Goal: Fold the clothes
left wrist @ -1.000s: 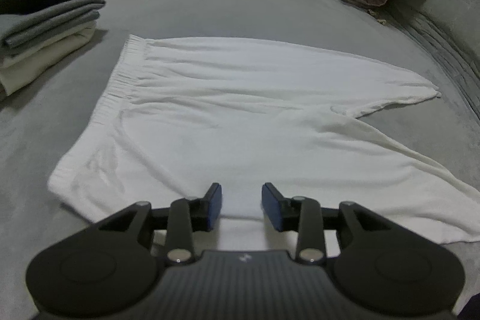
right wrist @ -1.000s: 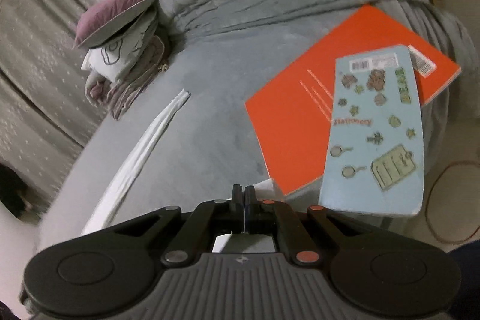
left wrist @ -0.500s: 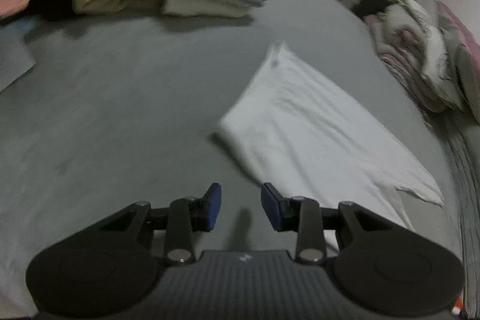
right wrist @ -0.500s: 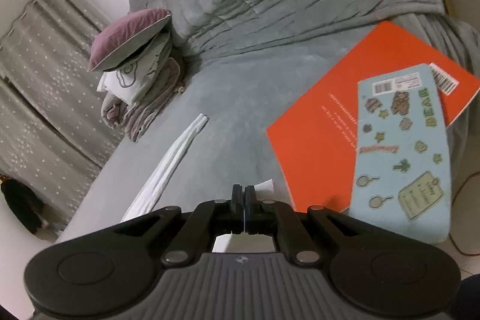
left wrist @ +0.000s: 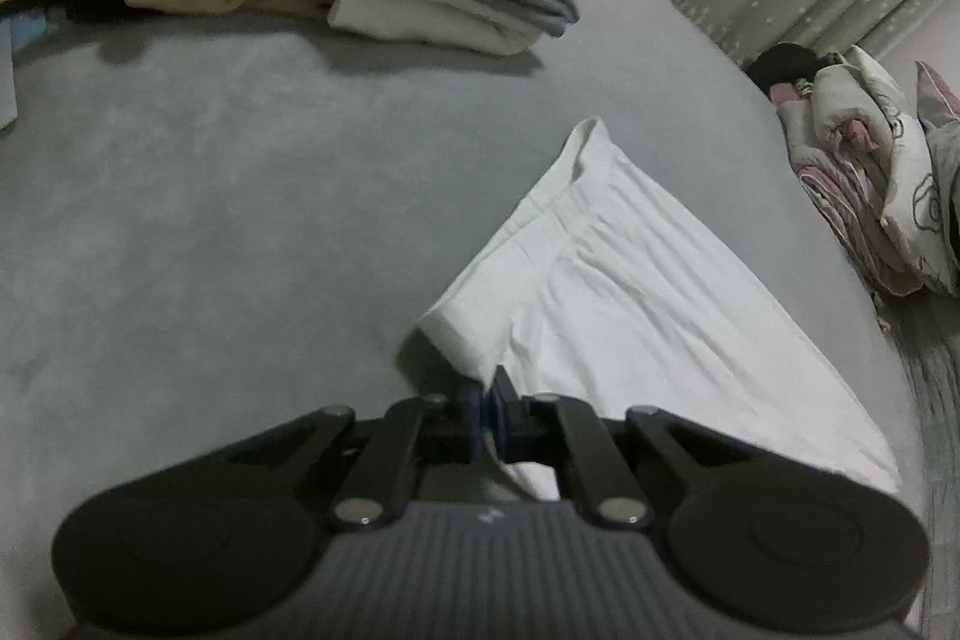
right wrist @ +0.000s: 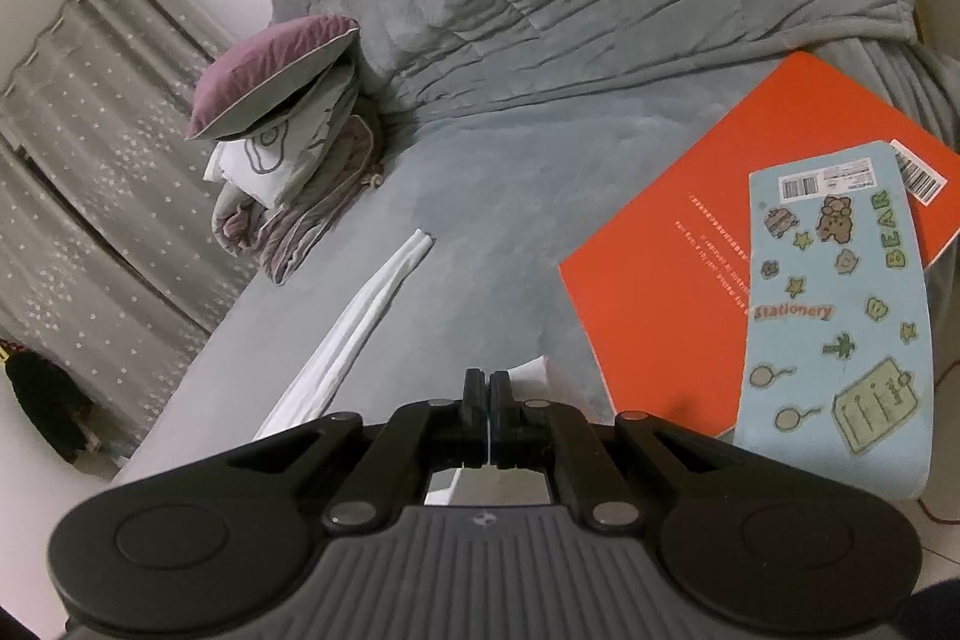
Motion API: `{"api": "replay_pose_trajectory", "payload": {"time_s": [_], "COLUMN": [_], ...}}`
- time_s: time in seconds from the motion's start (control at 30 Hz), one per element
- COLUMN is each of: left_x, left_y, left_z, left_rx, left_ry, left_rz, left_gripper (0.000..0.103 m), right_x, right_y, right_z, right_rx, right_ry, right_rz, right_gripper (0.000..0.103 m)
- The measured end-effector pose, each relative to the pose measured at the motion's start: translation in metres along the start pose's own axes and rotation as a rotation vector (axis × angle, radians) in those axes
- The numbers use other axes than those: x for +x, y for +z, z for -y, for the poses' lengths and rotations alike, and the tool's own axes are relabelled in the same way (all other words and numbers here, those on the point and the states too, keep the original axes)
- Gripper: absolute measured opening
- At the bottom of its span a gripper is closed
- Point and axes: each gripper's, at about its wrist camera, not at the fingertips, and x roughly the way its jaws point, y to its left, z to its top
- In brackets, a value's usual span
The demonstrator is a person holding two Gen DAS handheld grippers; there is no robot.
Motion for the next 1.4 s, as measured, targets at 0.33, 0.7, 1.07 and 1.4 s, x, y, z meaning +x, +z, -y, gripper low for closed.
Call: {"api": "replay_pose_trajectory", "payload": {"time_s": [0.33,0.7,1.07,1.4], "left_x": [-0.030,-0.032,-0.036,-0.035], "left_y": [0.033,0.014,0.008,0.006], "left_z": [-0.008,-0.021,-0.017,-0.020], "left_rx": [-0.077,-0.020,0.061,0.067], "left_ry": [-0.162,-0.117,-0.078,-0.053], "left_rz": [0.093,0.038,0.038,0.025], "left_gripper": [0.004,0.004,0.004,0.004], "right_x": [0.010,0.008,-0.004,-0.003], "right_y": [0.064,0.020,0.009,0.006], "right_z": [-0.049,-0.011,0.010,0.005], "right_rx": [-0.070,-0.107,-0.070,-0.104], "right_ry": [0.083,-0.064,-0.105,-0.162], "right_rz": [0.006,-0.098,-0.146,-0.161], "right_gripper": [0.003,0.003,0.003,0.003]}}
